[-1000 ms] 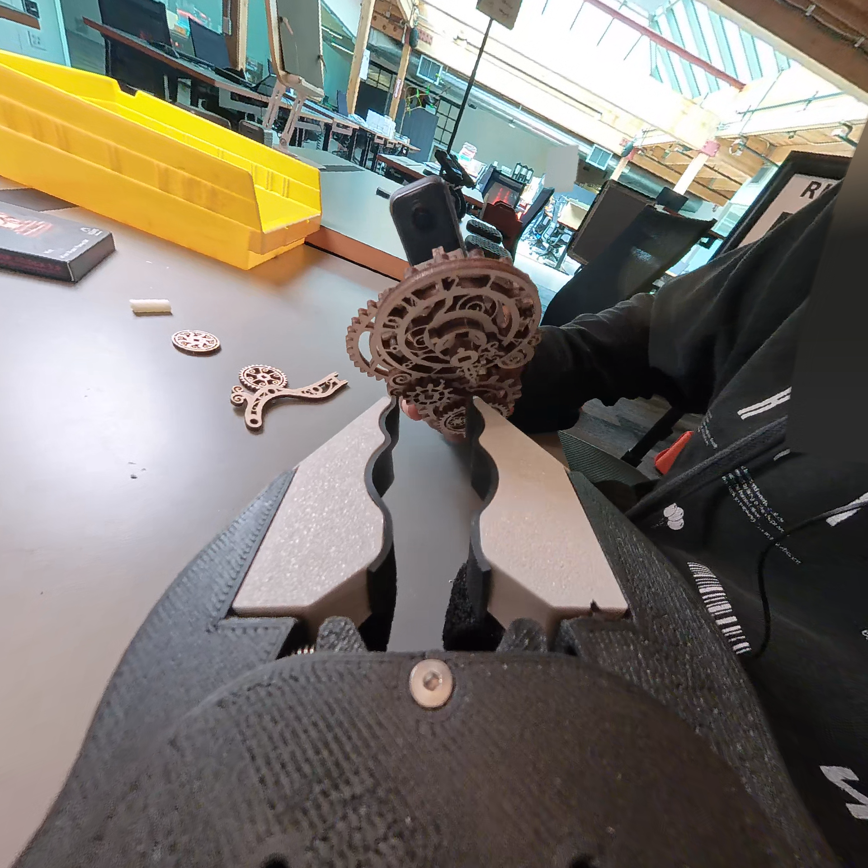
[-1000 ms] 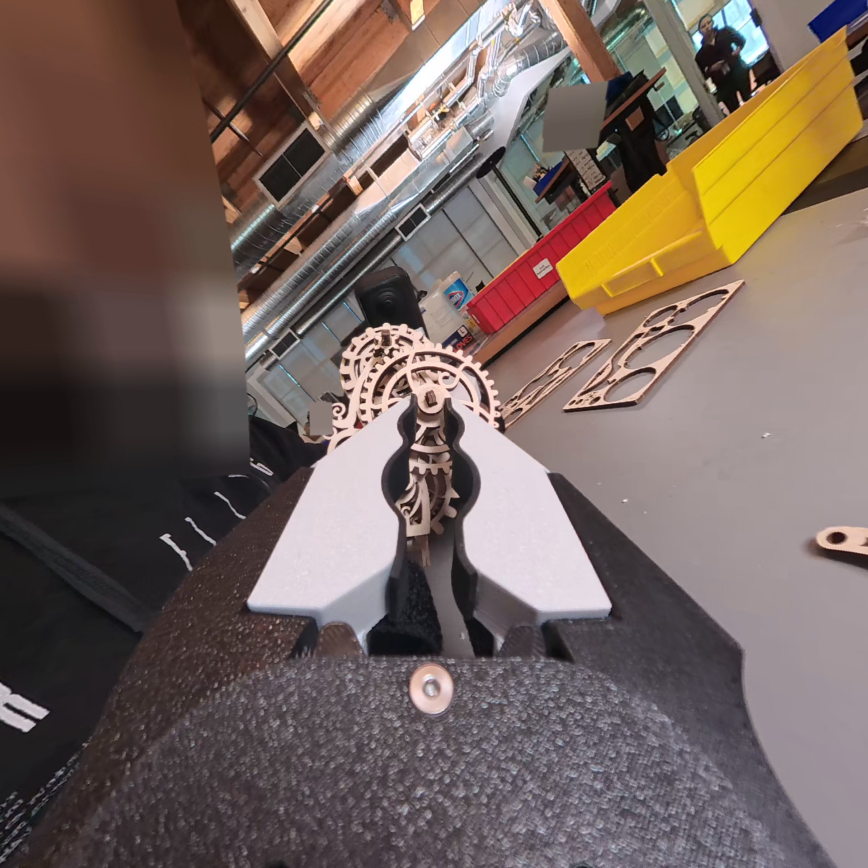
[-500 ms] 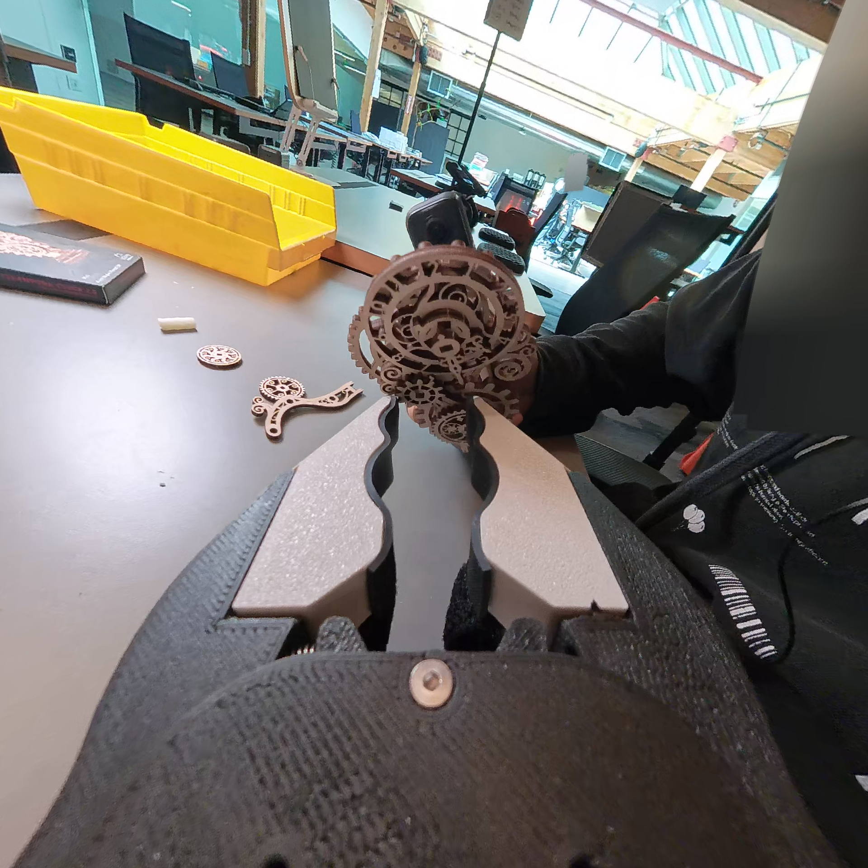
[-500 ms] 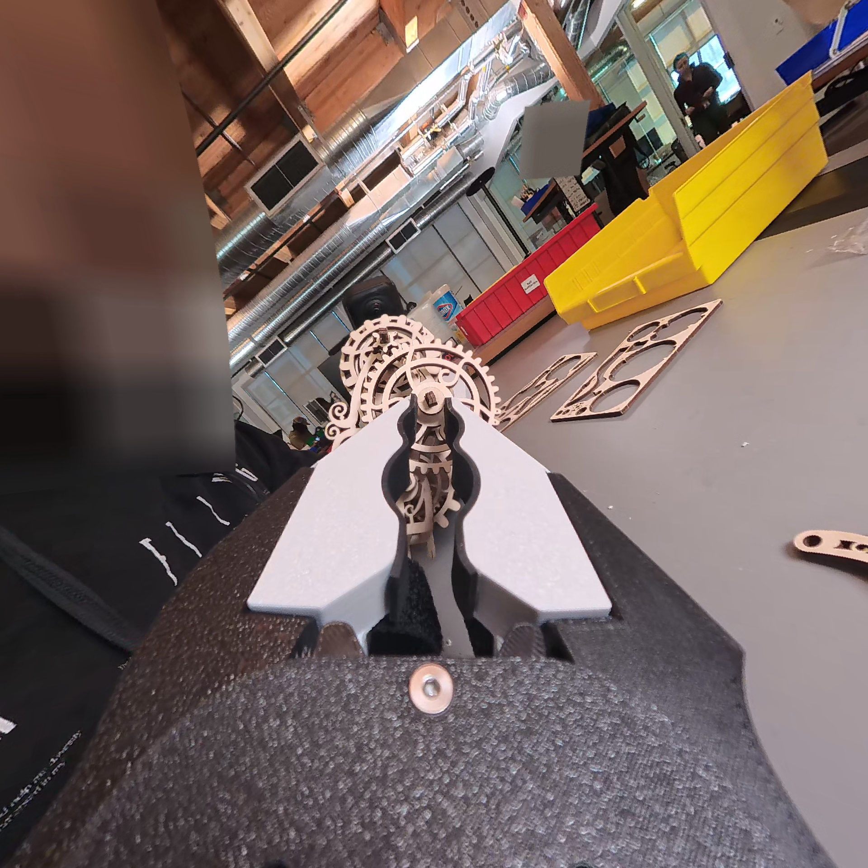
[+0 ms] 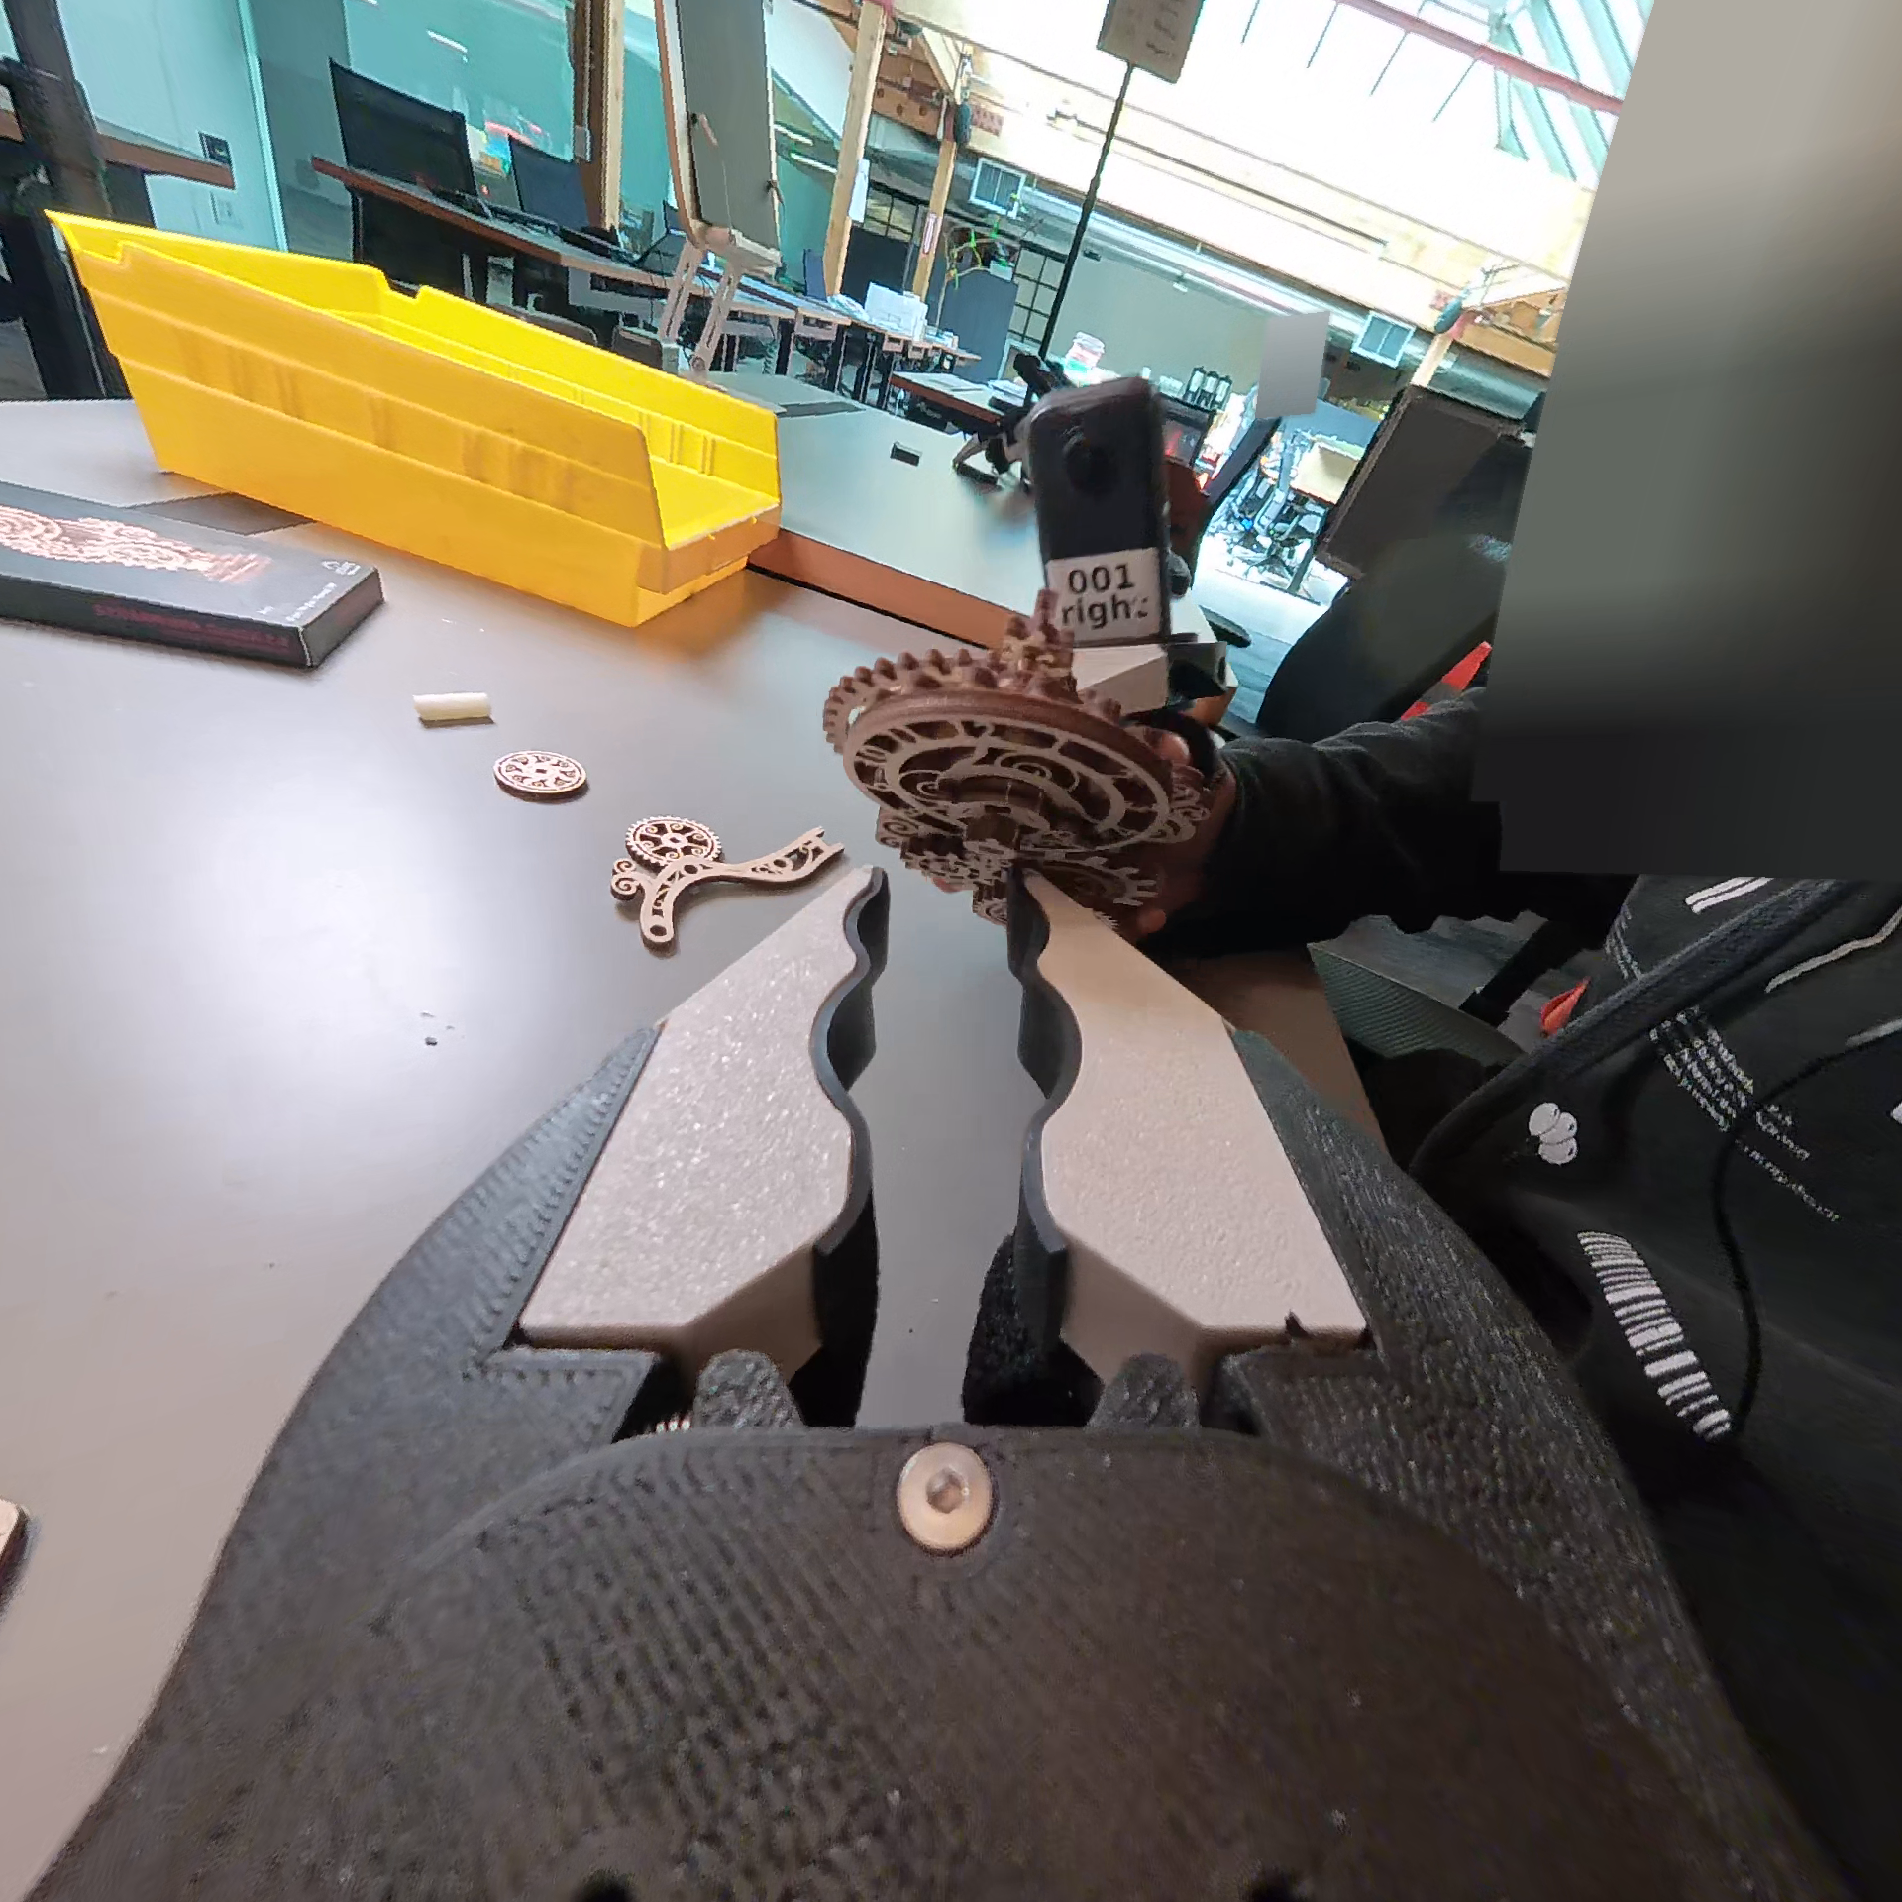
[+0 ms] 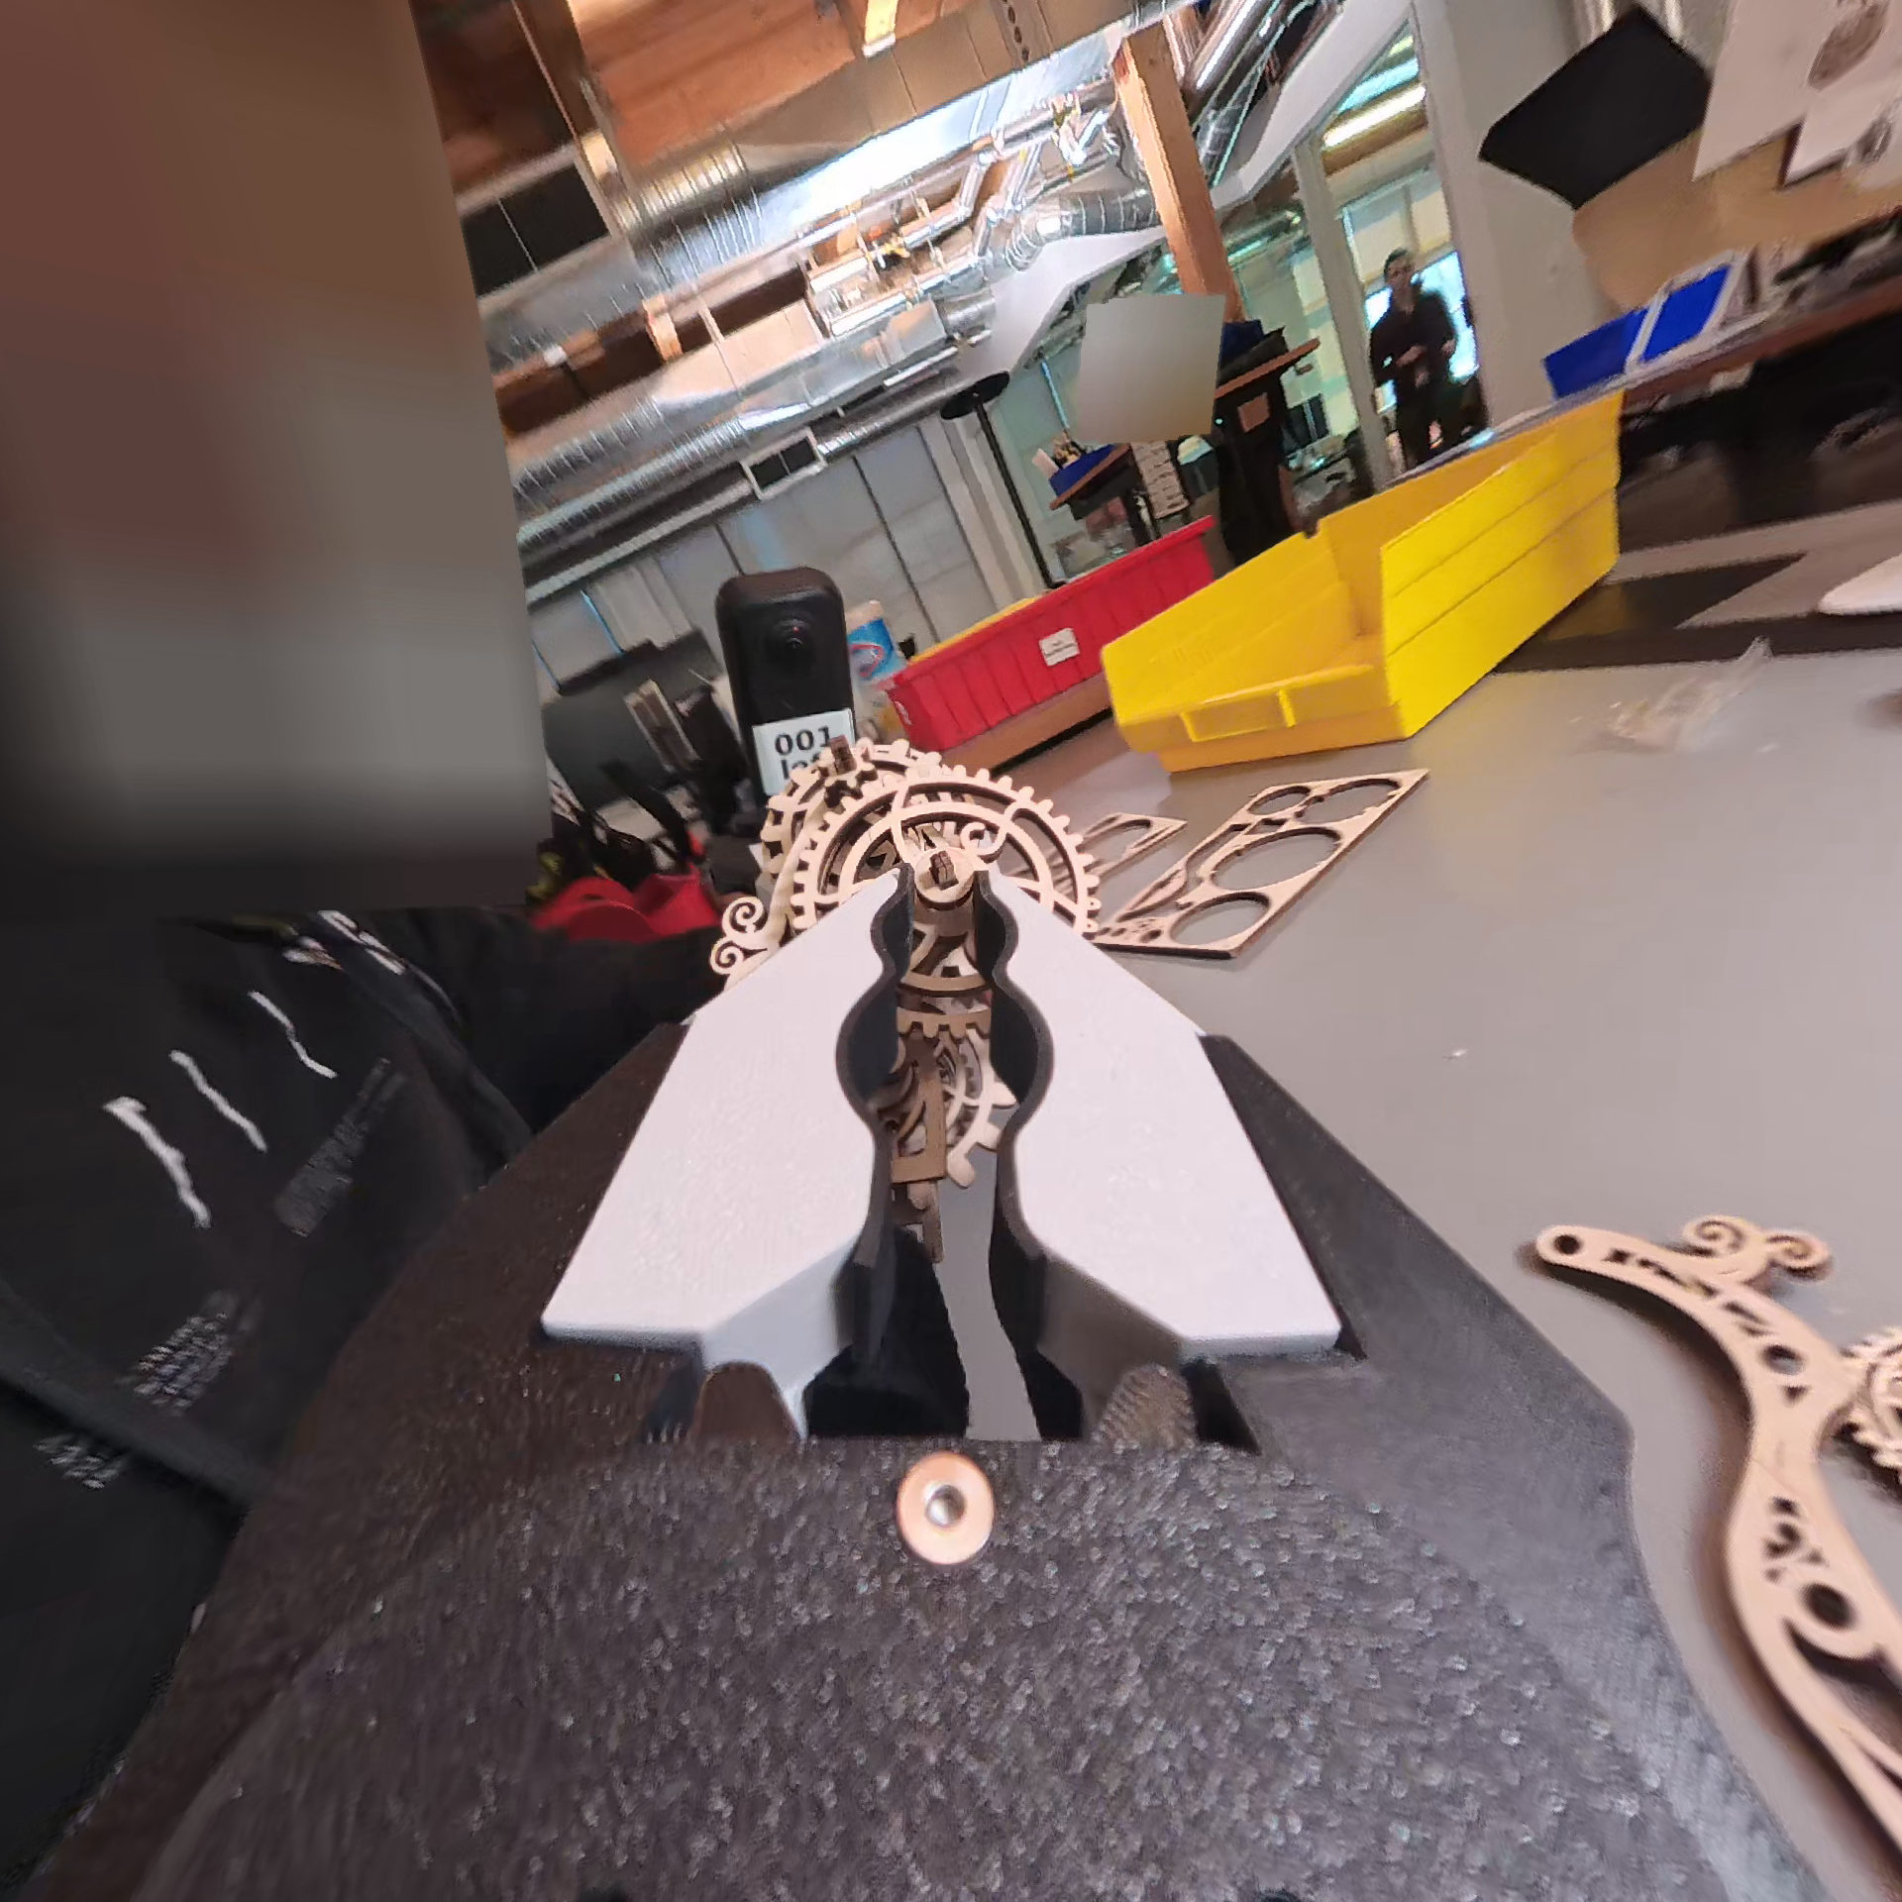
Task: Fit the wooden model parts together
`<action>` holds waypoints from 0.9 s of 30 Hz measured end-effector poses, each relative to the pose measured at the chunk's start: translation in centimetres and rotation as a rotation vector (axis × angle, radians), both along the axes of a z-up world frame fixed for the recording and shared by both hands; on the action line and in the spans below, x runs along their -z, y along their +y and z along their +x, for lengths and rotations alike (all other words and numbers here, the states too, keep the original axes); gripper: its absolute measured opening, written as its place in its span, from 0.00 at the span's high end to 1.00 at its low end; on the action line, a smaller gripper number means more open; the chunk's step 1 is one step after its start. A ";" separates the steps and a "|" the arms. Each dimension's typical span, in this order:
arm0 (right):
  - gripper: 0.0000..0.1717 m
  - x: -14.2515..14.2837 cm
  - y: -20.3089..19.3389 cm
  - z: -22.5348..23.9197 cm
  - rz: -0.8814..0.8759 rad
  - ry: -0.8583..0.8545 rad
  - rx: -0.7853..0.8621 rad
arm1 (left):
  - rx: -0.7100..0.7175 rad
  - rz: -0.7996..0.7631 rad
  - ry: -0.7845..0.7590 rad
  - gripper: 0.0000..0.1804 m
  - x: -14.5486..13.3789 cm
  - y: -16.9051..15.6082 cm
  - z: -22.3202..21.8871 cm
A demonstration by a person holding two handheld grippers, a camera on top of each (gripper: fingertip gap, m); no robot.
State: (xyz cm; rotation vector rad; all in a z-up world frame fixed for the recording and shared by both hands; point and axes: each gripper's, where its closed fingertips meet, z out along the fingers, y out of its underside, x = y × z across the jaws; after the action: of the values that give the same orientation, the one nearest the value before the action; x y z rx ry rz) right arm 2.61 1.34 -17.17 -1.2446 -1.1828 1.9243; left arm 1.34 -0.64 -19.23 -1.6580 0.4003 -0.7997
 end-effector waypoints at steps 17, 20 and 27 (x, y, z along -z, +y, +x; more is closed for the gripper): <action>0.95 1.7 -1.0 -0.2 0.612 -0.039 0.206 | 0.015 -0.148 0.124 0.88 4.0 0.9 -1.5; 0.95 2.0 -1.1 -0.3 0.653 -0.050 0.217 | -0.010 -0.176 0.157 0.88 4.5 1.1 -2.2; 0.95 3.5 -1.2 -0.6 0.782 -0.122 0.235 | -0.132 -0.253 0.339 0.85 6.8 1.5 -5.8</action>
State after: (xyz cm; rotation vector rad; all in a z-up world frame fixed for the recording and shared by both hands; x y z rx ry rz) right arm 1.97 0.18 -20.68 -1.0026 -1.5560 1.0454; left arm -4.49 0.89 -26.03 -2.0440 0.4321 -0.4838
